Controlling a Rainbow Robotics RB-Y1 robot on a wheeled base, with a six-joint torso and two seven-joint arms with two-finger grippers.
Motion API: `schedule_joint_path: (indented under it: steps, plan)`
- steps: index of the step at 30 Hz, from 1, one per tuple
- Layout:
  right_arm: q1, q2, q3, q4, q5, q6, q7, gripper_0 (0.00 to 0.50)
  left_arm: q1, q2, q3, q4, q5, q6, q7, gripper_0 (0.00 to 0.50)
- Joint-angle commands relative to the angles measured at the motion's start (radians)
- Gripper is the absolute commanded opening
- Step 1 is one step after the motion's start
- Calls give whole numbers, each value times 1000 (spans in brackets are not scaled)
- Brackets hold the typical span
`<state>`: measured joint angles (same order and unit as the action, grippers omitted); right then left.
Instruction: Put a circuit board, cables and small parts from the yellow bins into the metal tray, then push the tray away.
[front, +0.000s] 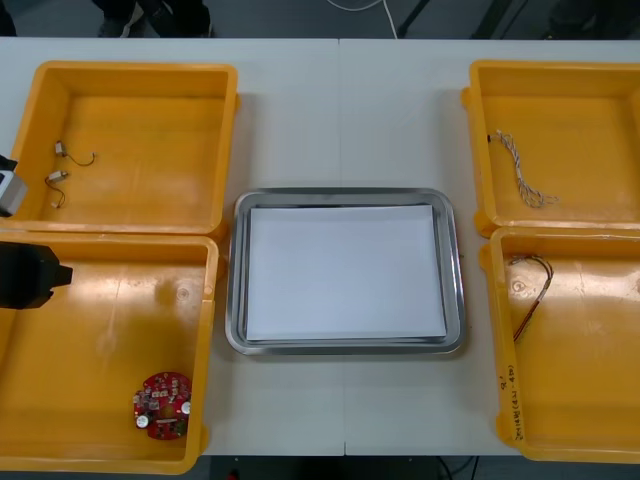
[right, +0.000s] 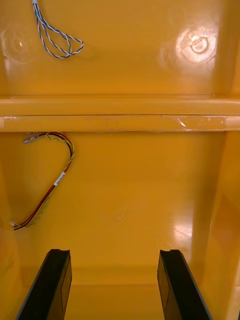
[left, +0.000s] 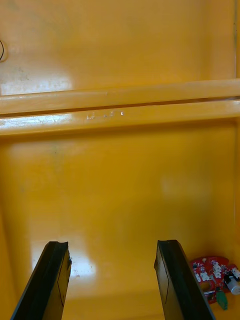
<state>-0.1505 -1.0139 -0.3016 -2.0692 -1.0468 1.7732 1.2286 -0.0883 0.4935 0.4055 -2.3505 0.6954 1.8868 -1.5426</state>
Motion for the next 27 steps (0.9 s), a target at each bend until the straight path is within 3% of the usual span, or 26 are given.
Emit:
schedule_joint_path:
  steps: [1, 27]
  plan:
    - [3, -45, -25, -25, 5, 6, 5, 500, -13, 17, 27, -38, 9, 6, 87, 500]
    - [3, -45, -25, -25, 5, 6, 5, 500, -13, 17, 27, -38, 9, 6, 87, 500]
